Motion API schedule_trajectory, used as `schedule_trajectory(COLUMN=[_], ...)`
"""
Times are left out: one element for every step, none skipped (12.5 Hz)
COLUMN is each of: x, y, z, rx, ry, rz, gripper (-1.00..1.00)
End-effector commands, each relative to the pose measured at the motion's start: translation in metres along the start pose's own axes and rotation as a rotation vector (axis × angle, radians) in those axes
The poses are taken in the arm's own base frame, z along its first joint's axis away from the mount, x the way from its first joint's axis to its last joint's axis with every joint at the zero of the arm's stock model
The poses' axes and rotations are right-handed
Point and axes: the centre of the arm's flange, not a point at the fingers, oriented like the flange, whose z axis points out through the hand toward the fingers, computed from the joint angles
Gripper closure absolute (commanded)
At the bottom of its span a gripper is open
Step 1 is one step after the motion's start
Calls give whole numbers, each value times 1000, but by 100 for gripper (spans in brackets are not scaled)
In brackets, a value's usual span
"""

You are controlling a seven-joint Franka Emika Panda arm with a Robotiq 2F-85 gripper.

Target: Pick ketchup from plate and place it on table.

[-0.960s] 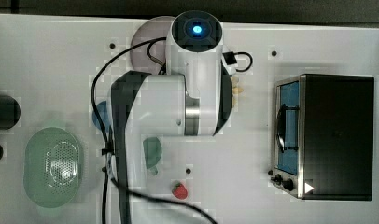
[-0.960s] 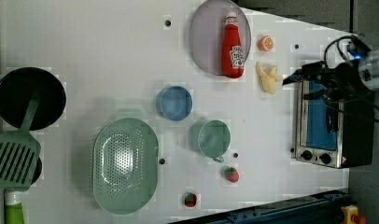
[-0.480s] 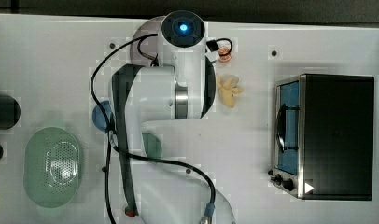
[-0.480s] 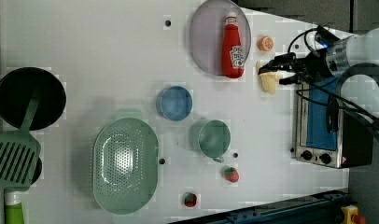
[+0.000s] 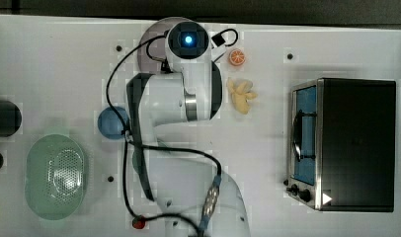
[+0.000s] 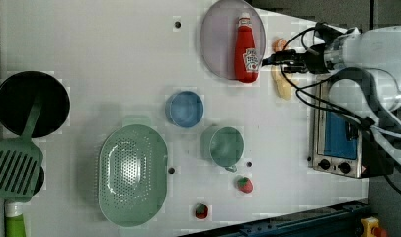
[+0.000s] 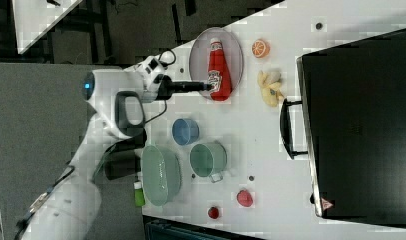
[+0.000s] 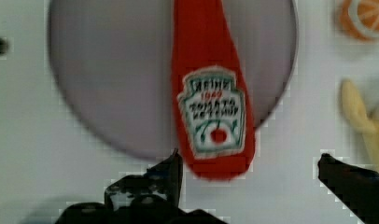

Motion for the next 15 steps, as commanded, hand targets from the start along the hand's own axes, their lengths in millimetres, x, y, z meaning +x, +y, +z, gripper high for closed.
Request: schedule_trajectory(x=[8,8,8,8,7,7,6,5,4,4,4,4,3,5,6], y=[-3,-4,-5,-5,-5,-6,-7,-7,-7,-7,-7,-9,-9,-9,-9], z=[24,36,49,61,72,82,93,102,110,116,121,123,124,122,120], rx=[3,8,11,12,13,19,23,27,31,35,39,42,41,42,41], ry=[46,50,51,52,57,65,68,71,77,88,96,99,97,103,107], rz=[-80,-92,-96,-100,-103,-103,-104,-104,-103,-102,-102,-103,-104,-104,-103], gripper=[-100,-100,-100,-100,-100,-100,-100,-100,-100,-100,-100,-100,-100,-91,-68])
